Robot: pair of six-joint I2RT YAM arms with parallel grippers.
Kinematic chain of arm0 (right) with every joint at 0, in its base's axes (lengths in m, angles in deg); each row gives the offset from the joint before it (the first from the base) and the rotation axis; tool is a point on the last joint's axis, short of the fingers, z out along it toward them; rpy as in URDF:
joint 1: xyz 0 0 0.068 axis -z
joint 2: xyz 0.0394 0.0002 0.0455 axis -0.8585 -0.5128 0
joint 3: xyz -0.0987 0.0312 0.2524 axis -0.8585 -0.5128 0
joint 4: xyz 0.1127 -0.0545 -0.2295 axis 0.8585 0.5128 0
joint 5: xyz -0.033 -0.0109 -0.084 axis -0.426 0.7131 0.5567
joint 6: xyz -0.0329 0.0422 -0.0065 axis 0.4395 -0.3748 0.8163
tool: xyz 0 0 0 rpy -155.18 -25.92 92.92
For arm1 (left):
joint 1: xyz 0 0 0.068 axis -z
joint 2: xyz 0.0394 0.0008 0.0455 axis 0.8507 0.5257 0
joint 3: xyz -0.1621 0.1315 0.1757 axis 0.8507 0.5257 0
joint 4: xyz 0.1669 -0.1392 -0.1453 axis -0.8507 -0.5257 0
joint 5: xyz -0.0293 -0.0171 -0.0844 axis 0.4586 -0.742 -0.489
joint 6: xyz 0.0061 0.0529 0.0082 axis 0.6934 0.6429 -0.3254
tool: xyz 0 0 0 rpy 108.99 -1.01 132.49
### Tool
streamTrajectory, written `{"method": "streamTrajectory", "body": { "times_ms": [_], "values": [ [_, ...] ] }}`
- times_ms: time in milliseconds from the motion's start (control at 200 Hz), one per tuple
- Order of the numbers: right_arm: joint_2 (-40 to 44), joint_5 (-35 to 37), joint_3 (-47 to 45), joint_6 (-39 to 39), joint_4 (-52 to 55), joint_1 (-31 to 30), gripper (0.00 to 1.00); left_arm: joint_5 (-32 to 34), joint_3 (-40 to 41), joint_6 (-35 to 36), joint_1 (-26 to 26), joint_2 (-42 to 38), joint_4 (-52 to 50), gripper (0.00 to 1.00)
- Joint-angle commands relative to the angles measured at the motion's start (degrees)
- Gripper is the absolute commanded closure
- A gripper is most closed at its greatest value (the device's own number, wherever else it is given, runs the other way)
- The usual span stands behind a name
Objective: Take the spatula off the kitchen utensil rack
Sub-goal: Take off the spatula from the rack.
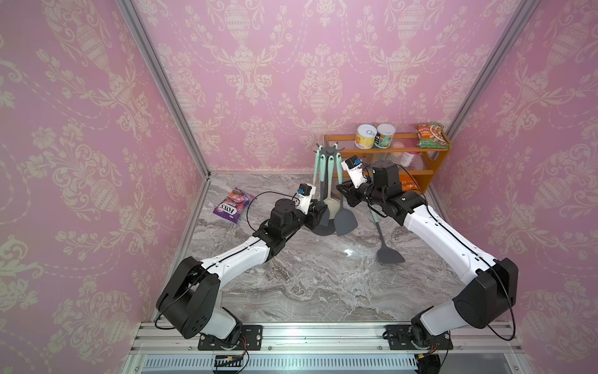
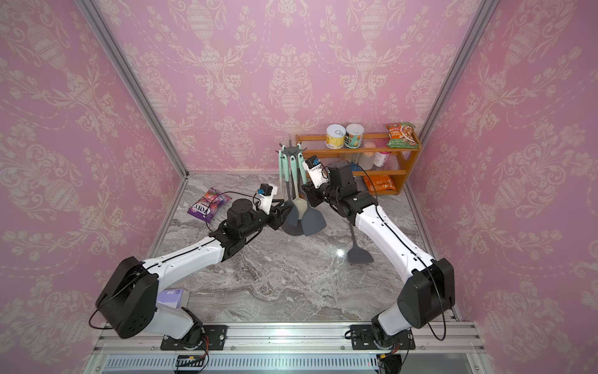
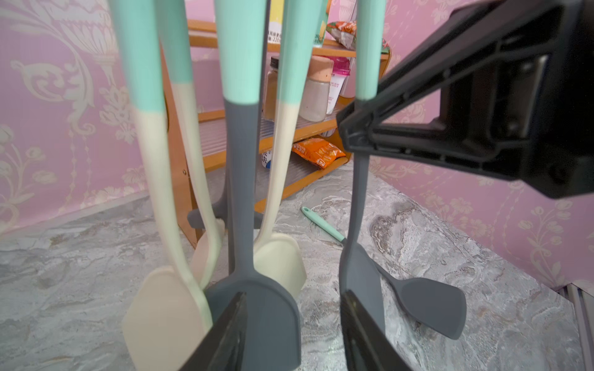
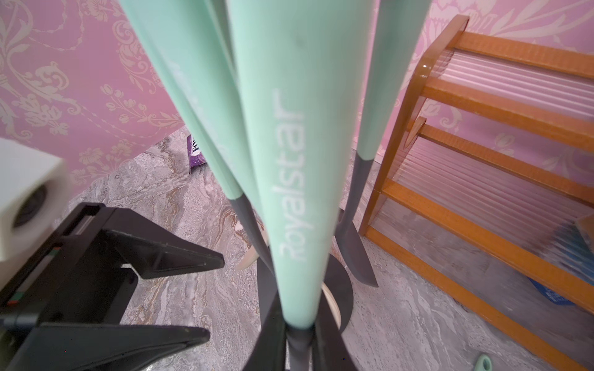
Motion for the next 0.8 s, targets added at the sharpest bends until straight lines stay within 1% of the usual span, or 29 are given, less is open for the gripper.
{"method": "streamTrajectory", "body": {
  "times_ms": [0,120,310,435,555,650,715,795],
  "values": [
    [3.0,2.1,3.3,0.8,2.3,0.1,0.99,4.0,-1.2,3.9,0.1,0.9,1.2,0.50],
    [3.0,1.9,4.8,1.2,3.5,0.0,0.99,4.4,-3.4,4.7,0.1,3.3,4.4,0.50],
    [3.0,1.7,5.9,1.7,5.2,0.0,0.99,6.5,-7.4,8.1,0.1,7.9,8.7,0.49],
    [3.1,1.5,6.1,2.0,5.6,0.0,0.99,6.9,-11.7,10.4,0.1,11.1,7.0,0.50],
    [3.0,1.5,6.3,2.3,6.1,0.0,0.99,8.8,-12.8,13.1,0.1,11.9,6.7,0.51],
    [3.1,1.9,6.1,2.9,6.1,0.0,0.99,8.2,-13.7,14.7,0.0,11.8,5.3,0.55],
    [3.1,2.5,6.2,3.4,6.4,0.0,0.99,7.3,-14.3,15.6,0.0,11.9,4.1,0.65],
    [3.2,3.1,6.6,3.6,6.8,0.0,1.00,6.9,-14.7,15.7,0.0,11.9,3.5,0.73]
  ]
}}
